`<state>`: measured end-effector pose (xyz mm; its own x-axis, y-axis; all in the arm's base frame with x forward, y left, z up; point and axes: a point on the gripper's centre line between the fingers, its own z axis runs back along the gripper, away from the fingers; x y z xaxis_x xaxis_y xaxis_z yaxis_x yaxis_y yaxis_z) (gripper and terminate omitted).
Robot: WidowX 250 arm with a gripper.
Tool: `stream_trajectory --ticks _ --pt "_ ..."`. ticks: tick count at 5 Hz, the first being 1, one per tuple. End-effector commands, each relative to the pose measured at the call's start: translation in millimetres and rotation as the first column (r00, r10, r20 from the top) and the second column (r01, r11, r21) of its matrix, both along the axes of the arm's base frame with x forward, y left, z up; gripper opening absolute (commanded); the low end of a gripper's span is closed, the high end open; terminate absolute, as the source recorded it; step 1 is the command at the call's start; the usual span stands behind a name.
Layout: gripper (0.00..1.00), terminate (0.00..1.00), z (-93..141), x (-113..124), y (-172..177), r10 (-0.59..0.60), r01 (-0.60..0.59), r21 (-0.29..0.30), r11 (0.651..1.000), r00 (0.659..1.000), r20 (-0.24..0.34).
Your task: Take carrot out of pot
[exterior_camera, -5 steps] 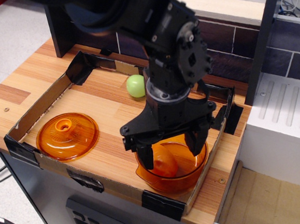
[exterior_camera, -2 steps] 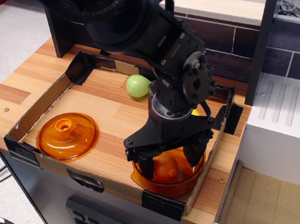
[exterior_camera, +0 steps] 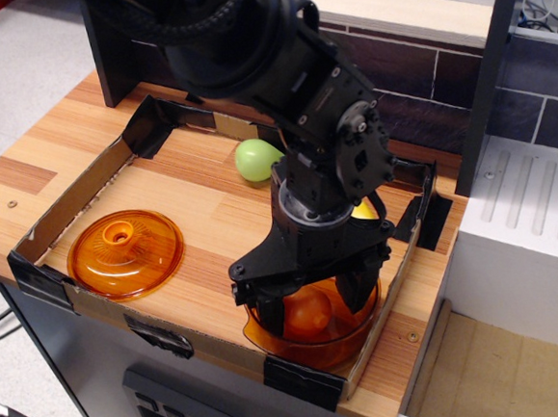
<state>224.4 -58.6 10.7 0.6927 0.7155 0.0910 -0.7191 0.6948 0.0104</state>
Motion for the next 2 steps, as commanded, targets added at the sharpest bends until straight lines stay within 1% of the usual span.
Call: stream_trajectory --ticks 1,2 --pt "0.0 0.0 10 11 3 0.017 -0.016 -0.03 0.999 0.999 0.032" --pt "0.0 0.0 20 12 5 0.03 -0.028 -0.045 0.999 0.998 0.051"
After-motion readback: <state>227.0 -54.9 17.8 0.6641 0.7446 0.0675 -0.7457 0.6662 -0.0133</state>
